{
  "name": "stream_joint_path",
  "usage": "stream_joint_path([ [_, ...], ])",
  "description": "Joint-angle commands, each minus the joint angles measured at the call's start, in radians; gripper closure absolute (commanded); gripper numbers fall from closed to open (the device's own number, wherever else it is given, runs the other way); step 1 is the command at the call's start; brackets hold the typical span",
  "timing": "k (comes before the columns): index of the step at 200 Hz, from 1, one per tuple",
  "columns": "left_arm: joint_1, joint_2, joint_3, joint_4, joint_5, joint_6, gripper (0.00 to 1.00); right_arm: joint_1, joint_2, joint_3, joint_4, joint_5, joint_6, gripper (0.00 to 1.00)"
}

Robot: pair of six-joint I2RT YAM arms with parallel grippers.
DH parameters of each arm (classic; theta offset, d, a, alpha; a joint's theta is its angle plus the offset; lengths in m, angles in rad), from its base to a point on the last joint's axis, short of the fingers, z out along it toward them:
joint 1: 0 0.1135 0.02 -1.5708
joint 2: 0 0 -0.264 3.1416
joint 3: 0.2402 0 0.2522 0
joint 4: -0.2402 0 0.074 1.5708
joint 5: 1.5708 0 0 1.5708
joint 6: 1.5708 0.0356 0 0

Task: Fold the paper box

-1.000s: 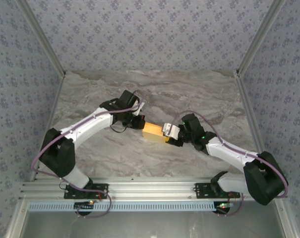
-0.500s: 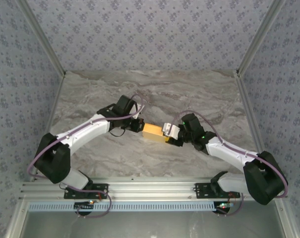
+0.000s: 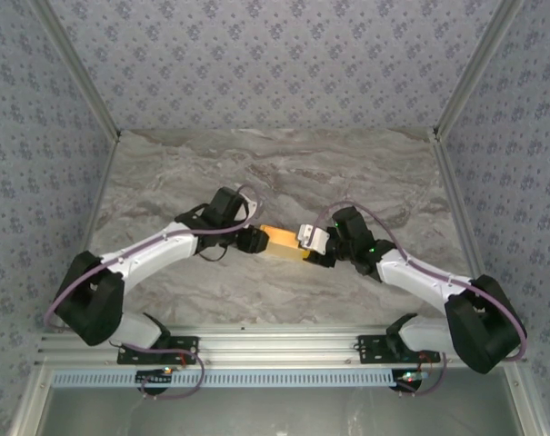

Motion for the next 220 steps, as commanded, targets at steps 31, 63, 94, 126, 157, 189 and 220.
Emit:
stream_joint_path([
  [31,0.031,-0.219,-0.07,0.109,0.065,-0.103,0.01,0.006,0.034,-0.006,-0.074,0.031,-0.025,0.6],
  [63,0.129,-0.202,-0.059,0.14,0.09,-0.295,0.01,0.004,0.03,-0.002,-0.082,0.019,-0.029,0.6],
  [94,0.136,-0.025,0.073,0.055,0.185,-0.328,0.01,0.006,0.03,-0.006,-0.082,0.016,-0.028,0.6],
  [126,0.122,0.047,0.096,0.05,0.158,-0.336,0.01,0.003,0.031,-0.007,-0.081,0.018,-0.029,0.6],
  [157,0.087,0.072,0.052,0.053,0.153,-0.304,0.04,0.003,0.031,-0.007,-0.082,0.025,-0.023,0.59],
  [189,0.087,0.089,-0.001,0.042,0.133,-0.279,0.08,0.001,0.037,-0.004,-0.083,0.023,-0.018,0.59],
  [220,0.09,0.07,-0.06,0.075,0.077,-0.263,0.07,-0.012,0.037,-0.004,-0.082,0.015,-0.008,0.57],
])
